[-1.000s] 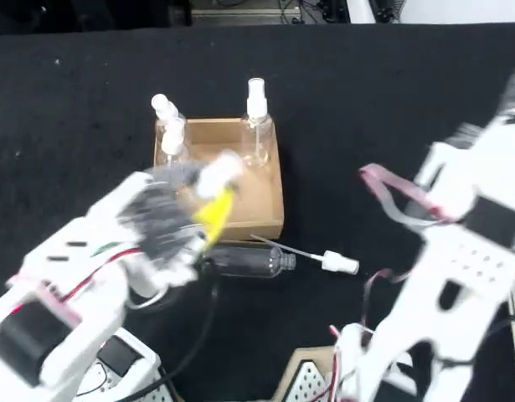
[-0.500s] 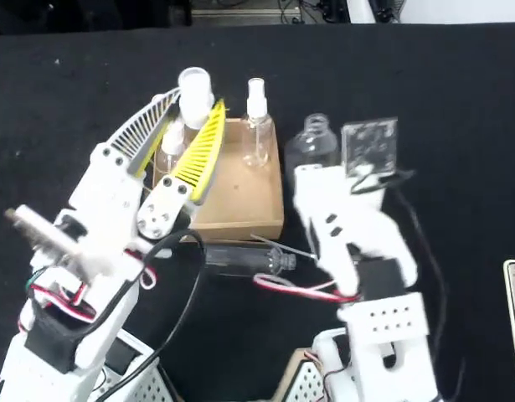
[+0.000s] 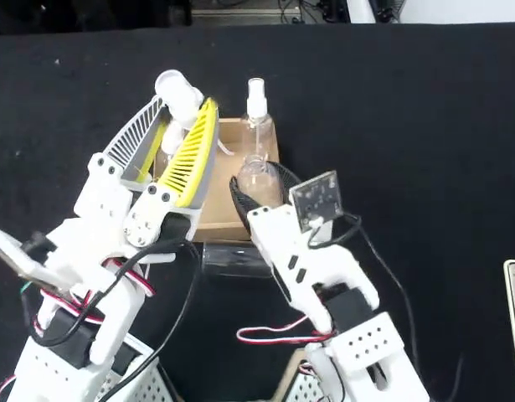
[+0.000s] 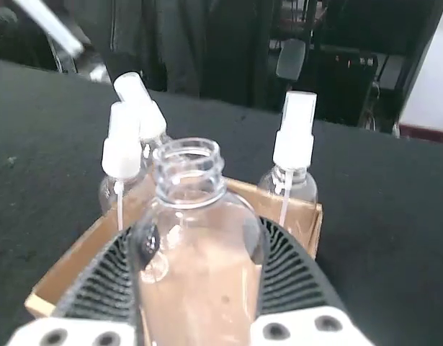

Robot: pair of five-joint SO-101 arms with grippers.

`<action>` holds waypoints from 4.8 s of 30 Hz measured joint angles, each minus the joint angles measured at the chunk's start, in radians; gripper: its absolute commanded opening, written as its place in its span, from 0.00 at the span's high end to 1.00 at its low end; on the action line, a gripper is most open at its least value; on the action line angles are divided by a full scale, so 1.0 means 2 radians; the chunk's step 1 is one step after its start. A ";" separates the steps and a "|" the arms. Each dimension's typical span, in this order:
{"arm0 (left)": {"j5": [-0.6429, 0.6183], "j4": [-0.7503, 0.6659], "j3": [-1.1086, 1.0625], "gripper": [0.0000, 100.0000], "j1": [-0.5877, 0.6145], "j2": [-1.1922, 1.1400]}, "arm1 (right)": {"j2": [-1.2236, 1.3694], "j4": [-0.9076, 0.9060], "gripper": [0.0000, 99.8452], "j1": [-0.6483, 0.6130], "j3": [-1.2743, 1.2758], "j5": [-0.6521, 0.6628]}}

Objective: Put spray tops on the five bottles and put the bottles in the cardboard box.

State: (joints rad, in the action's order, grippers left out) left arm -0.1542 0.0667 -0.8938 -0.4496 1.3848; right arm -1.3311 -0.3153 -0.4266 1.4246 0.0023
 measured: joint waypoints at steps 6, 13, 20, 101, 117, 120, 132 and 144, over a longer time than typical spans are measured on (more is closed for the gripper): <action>-0.001 -0.003 0.000 0.96 -0.026 -0.050 | -0.033 0.002 0.99 -0.002 0.012 0.000; -0.001 -0.003 -0.001 0.96 -0.027 -0.096 | -0.044 0.002 0.99 -0.002 0.025 0.000; 0.032 -0.003 -0.001 0.96 -0.028 -0.117 | -0.044 0.002 0.99 -0.002 0.025 0.000; 0.059 -0.163 -0.382 0.81 0.415 -0.108 | 0.756 0.772 0.99 0.031 -0.064 -0.066; 0.059 -0.163 -0.382 0.81 0.415 -0.108 | 0.783 0.755 0.99 0.031 -0.101 -0.066; 0.059 -0.163 -0.382 0.81 0.415 -0.108 | 0.783 0.753 0.99 0.031 -0.107 -0.066; 0.059 -0.166 -0.386 0.81 0.415 -0.108 | 0.783 0.753 0.99 0.031 -0.107 -0.066; 0.059 -0.166 -0.386 0.81 0.415 -0.108 | 0.783 0.753 0.99 0.031 -0.107 -0.066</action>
State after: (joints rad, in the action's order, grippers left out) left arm -0.0361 -0.2662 -1.6655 0.3805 1.1684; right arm 0.2340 1.1914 -0.3636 1.2114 -0.1297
